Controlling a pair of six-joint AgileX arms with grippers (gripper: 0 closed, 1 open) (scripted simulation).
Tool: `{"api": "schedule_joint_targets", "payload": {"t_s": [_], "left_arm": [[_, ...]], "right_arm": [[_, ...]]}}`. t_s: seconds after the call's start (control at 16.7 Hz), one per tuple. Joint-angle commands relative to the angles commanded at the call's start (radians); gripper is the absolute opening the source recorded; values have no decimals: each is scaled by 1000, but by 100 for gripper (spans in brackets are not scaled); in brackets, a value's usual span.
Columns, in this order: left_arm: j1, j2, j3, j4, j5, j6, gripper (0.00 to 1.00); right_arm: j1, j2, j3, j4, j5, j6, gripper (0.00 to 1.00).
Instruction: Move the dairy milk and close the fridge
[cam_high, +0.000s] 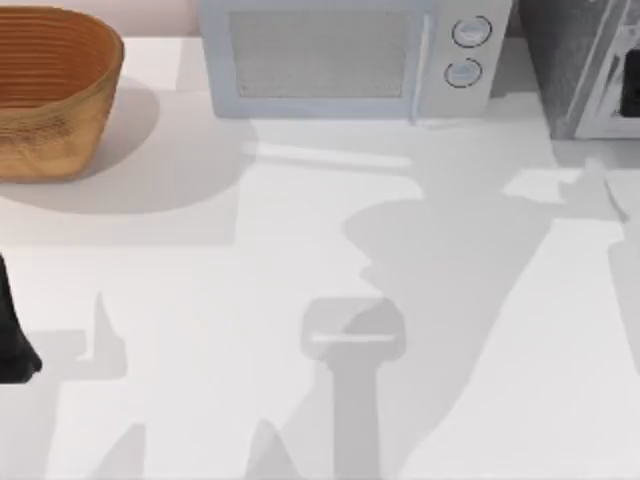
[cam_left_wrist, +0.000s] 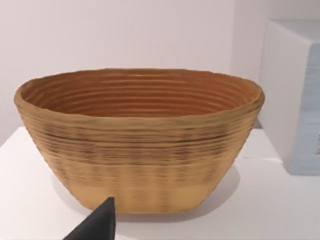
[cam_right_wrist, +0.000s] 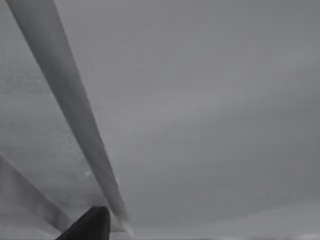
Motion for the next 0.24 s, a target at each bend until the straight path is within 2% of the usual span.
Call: {"api": "schedule_joint_targets", "payload": {"t_s": [0.24], "left_arm": [[0, 0, 0, 0, 0, 0, 100]], "right_arm": [[1, 45, 63, -11, 1, -2, 100]]}}
